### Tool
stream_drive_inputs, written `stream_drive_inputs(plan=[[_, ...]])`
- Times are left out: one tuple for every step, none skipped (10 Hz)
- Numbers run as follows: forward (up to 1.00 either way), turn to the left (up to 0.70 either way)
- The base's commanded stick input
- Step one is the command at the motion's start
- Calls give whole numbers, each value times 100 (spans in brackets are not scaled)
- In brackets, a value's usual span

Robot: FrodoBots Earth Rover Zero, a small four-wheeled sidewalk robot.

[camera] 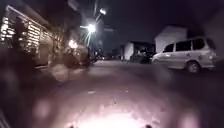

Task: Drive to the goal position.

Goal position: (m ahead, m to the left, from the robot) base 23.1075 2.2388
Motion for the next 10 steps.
stream_drive_inputs(plan=[[70,0],[70,0],[70,0],[70,0],[70,0],[70,0],[70,0],[70,2],[70,2],[70,2]])
